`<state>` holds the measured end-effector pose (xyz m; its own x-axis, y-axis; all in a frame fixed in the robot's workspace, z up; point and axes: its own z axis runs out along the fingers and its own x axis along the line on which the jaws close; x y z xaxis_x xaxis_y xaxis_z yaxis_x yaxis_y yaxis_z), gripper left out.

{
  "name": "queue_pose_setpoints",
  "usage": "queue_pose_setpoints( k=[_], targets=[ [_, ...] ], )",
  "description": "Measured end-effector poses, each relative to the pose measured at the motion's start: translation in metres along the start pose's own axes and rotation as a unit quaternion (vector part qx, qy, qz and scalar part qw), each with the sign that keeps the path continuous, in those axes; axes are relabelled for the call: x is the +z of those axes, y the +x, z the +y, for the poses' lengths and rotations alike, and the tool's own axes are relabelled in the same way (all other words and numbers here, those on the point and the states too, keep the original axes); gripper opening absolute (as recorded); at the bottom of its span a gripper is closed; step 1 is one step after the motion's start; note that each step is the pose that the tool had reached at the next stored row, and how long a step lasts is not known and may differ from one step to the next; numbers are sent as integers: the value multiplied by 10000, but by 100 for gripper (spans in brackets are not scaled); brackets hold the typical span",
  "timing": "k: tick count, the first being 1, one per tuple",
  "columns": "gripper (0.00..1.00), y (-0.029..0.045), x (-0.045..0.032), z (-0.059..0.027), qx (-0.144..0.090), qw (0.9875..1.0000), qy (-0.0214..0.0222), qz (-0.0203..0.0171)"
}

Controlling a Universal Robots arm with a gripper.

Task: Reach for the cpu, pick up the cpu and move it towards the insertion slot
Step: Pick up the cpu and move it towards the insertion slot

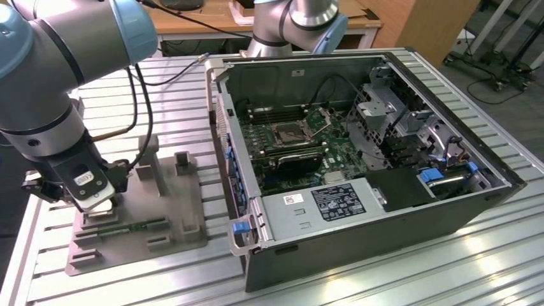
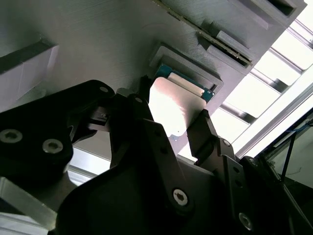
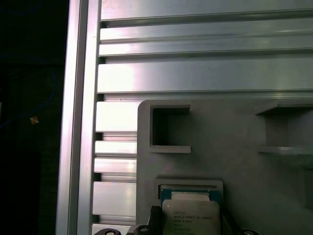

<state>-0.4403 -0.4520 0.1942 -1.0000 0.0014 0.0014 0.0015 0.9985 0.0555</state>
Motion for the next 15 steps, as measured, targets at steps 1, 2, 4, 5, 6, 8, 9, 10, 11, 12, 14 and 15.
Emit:
queue_pose_setpoints(
  k=[1,2,4,5,6,8,9,10,11,12,14,15],
  targets=[
    [55,0,0,0,0,10000,-1,0],
    [55,0,0,0,0,10000,-1,0],
    [55,0,-2,0,0,10000,-1,0],
    [55,0,-5,0,0,10000,-1,0],
    [55,0,-9,0,0,10000,0,1],
    [55,0,-20,1,0,10000,0,1],
    [55,0,-27,1,0,10000,-1,1],
    [55,0,-35,2,0,10000,-1,0],
    [55,0,-42,2,0,10000,-1,0],
    [55,0,-48,3,0,10000,-1,0],
    [55,0,-51,3,0,10000,-2,-1],
    [55,0,-52,3,0,10000,-2,0]
  ],
)
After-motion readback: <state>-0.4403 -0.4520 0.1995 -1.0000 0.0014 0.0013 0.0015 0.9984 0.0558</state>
